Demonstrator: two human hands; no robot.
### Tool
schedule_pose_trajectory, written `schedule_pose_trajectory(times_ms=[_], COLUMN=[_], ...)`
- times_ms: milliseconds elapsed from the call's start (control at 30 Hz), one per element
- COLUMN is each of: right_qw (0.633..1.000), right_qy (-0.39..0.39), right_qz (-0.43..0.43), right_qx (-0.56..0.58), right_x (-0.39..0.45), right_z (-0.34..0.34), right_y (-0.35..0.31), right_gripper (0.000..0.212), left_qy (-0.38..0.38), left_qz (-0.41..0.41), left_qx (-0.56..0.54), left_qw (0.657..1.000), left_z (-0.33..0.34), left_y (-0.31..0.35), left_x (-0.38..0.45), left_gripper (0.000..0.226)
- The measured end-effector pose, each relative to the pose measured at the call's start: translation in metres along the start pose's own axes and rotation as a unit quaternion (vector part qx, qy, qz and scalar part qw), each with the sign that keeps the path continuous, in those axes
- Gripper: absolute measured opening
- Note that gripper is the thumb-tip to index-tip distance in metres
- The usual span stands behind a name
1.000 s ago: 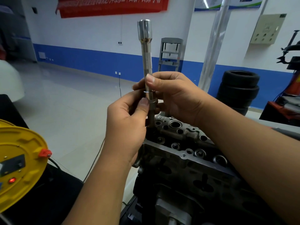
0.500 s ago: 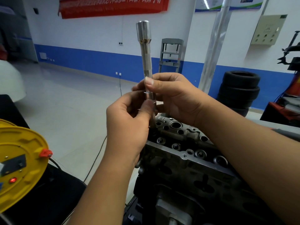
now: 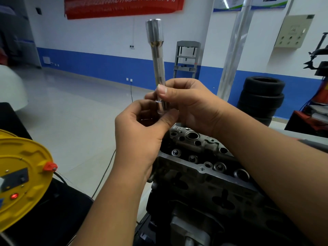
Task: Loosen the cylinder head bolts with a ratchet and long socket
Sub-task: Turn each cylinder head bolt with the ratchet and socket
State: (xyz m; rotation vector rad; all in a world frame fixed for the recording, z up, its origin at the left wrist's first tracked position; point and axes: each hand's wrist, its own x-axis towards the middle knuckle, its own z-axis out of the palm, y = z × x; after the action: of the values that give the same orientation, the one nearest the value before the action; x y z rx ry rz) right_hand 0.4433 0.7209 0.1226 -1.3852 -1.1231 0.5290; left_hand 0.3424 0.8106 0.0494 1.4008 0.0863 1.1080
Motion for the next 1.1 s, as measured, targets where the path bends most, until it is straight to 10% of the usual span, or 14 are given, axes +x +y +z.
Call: schedule_pose_trajectory(times_ms=[1100], right_qw=[1.0], right_qy=[-0.005], right_qz=[-0.012], right_qx=[-0.011], right_x=[0.0009], right_z=[-0.0019], right_y=[0.0015], right_gripper=[0.014], left_qy=[-0.043], left_qz=[0.046], left_qx=[0.06], left_qw=[0.996], left_z=[0.0026], left_y=[-0.0037], left_x=[0.0039], left_gripper=[0.03])
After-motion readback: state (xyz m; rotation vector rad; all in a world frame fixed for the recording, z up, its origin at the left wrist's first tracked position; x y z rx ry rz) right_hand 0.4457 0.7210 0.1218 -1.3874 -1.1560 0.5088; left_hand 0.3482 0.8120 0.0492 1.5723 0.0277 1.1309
